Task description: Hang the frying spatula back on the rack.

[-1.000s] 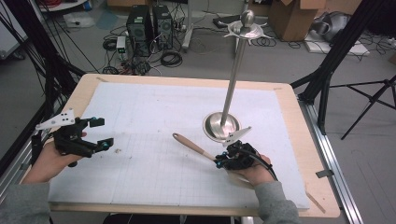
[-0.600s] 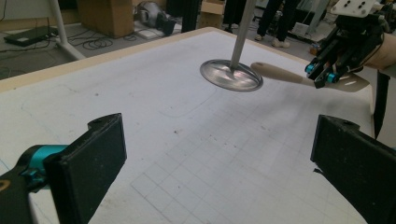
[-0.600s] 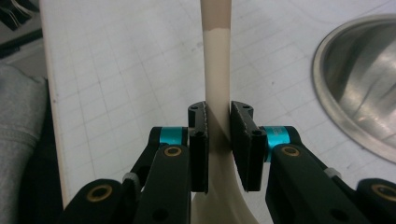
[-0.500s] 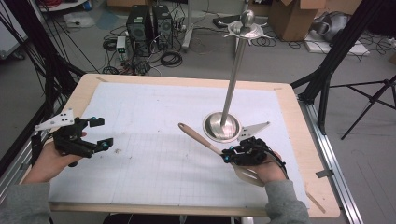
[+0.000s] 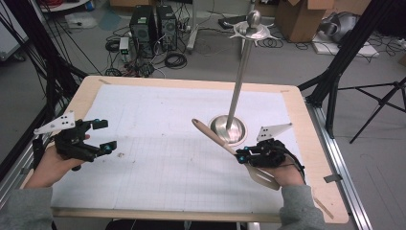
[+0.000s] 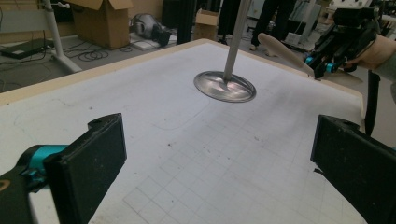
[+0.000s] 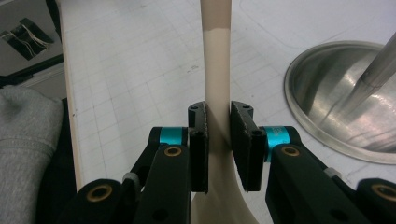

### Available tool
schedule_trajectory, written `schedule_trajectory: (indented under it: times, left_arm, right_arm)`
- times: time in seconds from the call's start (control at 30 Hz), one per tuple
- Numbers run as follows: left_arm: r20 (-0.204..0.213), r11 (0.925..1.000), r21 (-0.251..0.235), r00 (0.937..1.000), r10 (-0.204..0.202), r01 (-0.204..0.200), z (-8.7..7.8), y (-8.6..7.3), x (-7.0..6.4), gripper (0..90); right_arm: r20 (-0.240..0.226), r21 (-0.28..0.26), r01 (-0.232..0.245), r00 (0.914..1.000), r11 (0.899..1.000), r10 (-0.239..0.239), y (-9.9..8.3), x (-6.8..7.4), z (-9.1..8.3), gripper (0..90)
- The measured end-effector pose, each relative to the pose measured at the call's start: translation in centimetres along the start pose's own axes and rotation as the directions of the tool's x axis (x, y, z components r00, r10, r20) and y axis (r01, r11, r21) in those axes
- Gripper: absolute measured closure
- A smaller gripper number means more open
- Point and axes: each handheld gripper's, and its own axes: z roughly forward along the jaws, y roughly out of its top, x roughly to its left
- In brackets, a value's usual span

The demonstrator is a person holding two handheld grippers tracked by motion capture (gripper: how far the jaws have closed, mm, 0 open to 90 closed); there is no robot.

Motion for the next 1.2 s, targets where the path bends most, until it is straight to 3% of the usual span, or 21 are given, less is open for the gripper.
schedule_trajectory:
  times: [0.53,0.83,1.2]
  left_arm:
    - [-0.012,1.0,-0.001,0.9999,0.0,0.0,-0.8,-0.3,-0.3,3.9]
    - [-0.024,1.0,-0.001,0.9997,0.001,-0.001,-1.3,-0.6,-0.4,3.9]
    - [-0.041,0.9999,-0.016,0.9992,-0.005,0.004,-2.0,-0.8,-0.5,3.9]
  right_arm:
    - [-0.032,-0.039,0.025,0.9992,0.999,-0.026,0.4,-0.6,-2.4,78.1]
    - [-0.031,-0.073,0.004,0.9995,0.997,-0.006,0.0,-1.2,-4.1,78.1]
    - [-0.017,-0.096,0.015,0.9997,0.995,-0.016,0.4,-1.6,-6.2,78.1]
